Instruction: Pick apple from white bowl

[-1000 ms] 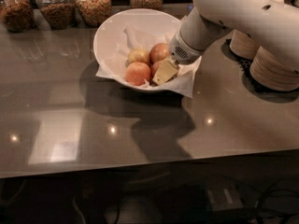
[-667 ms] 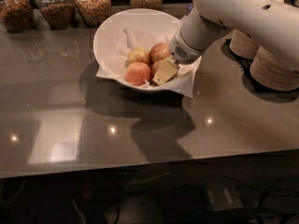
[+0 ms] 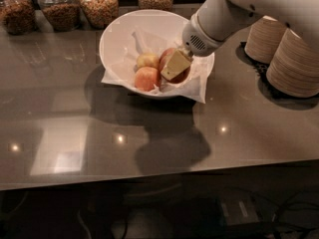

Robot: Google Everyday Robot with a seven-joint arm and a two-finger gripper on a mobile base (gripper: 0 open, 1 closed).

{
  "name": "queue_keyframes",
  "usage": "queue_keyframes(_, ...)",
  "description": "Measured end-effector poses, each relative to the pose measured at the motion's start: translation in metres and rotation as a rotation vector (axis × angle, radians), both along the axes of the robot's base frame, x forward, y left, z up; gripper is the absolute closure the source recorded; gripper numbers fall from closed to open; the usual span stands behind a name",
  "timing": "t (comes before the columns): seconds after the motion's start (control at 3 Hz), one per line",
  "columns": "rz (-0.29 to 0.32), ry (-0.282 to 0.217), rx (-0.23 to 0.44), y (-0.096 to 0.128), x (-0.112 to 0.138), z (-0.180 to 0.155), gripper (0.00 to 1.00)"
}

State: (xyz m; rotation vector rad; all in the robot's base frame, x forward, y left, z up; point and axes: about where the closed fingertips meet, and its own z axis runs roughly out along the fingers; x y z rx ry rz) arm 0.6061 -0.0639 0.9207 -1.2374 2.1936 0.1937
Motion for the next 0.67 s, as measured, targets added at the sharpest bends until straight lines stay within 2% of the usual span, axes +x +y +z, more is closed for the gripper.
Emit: queue_keyframes(0.67,0.073,-0.132,0.036,-0.002,-0.013,0.066,1.00)
